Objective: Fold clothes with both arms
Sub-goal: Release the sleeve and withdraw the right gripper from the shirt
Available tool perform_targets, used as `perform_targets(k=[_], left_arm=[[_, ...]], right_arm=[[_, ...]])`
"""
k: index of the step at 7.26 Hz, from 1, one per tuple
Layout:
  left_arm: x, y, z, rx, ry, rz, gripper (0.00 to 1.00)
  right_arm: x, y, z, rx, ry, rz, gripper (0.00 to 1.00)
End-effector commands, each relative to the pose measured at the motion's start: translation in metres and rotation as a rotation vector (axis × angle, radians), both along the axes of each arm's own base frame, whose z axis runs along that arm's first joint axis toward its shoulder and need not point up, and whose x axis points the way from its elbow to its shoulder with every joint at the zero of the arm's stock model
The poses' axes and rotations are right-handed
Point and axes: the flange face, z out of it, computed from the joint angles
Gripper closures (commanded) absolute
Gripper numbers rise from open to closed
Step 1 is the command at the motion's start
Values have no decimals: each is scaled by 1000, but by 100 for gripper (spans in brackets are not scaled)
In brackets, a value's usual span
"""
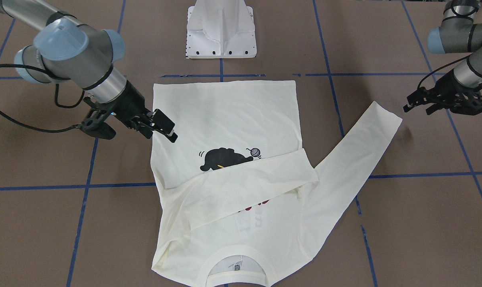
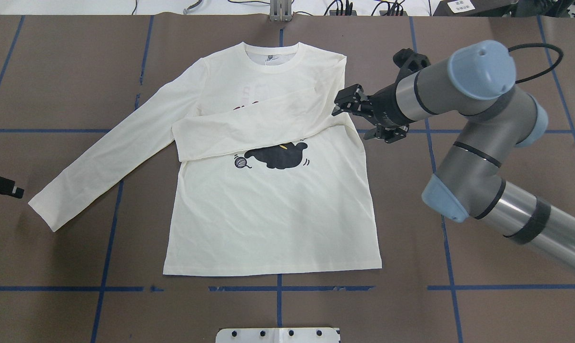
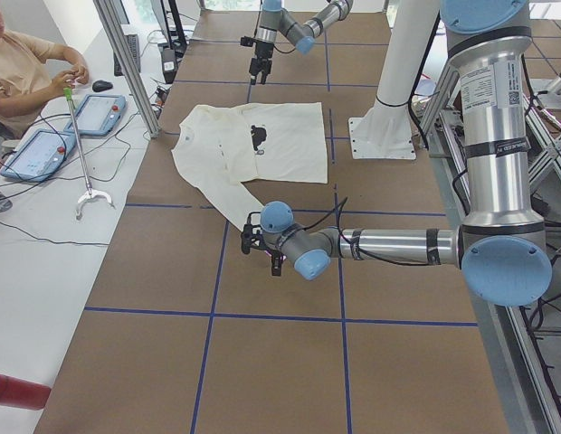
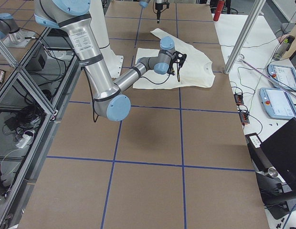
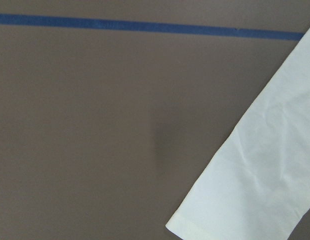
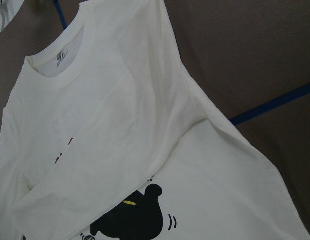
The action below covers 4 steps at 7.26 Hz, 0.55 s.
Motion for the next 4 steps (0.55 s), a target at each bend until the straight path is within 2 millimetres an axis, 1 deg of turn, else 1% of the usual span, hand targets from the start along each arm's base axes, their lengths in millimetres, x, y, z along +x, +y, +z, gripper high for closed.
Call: perform_targets(k=[1, 2, 4], left_arm=[[23, -4, -9, 2, 2, 17, 25], [30, -5, -6, -1, -2, 28, 25], [44, -14, -1, 0, -15, 35, 25]], right_arm=[[23, 2, 21, -23, 13, 7, 1], [24, 4, 20, -20, 12, 5, 1], [25, 4, 18, -18, 8, 7, 1]])
